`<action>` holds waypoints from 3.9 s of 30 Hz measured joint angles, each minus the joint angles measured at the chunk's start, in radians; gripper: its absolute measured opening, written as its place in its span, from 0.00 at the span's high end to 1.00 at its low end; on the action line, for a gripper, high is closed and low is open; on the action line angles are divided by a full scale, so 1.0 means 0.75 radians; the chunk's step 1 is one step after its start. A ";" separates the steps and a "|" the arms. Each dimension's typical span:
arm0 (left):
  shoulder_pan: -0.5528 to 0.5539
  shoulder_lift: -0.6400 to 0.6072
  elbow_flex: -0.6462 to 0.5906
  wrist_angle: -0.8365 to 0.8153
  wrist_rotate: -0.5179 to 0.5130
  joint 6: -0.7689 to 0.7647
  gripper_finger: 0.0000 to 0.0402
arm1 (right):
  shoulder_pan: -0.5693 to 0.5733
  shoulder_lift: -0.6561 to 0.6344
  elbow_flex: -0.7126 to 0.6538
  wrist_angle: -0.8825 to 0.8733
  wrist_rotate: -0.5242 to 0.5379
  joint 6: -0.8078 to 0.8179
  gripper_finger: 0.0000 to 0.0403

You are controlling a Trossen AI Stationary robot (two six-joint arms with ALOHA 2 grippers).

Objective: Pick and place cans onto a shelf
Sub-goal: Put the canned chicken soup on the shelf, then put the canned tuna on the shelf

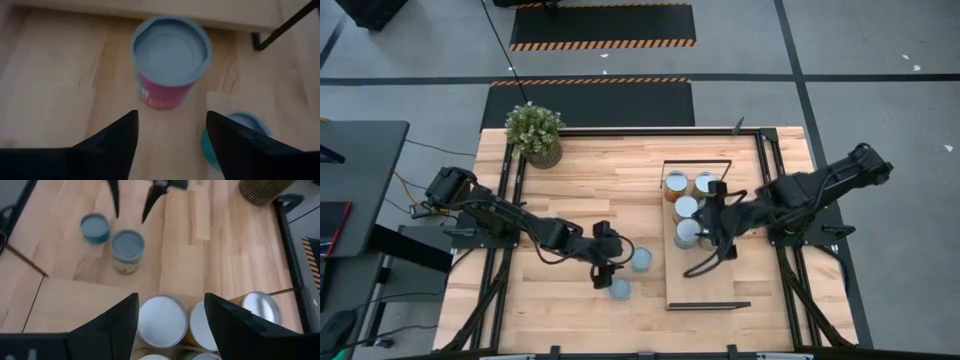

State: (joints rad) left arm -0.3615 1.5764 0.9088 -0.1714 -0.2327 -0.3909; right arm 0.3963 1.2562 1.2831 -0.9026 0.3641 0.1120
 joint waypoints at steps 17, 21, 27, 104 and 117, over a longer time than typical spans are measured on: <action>0.070 0.257 -0.024 0.401 0.004 0.057 0.02 | 0.017 0.077 -0.001 -0.062 0.045 -0.007 0.42; 0.084 0.257 -0.025 0.428 0.011 0.060 0.04 | 0.021 0.078 -0.001 -0.068 0.041 0.023 0.42; 0.070 0.256 -0.024 0.482 0.020 0.098 0.14 | 0.021 0.079 -0.001 -0.078 0.039 0.022 0.42; -0.005 0.590 0.553 0.500 -0.475 0.522 0.12 | 0.075 0.008 0.000 -0.165 0.034 0.207 0.42; -0.060 0.339 0.555 -0.156 -0.053 0.154 0.12 | 0.075 0.009 0.000 -0.154 0.047 0.164 0.42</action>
State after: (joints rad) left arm -0.4069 1.8307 1.3254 -0.2885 -0.2724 -0.2756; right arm 0.4522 1.2629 1.2831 -1.0183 0.3995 0.2348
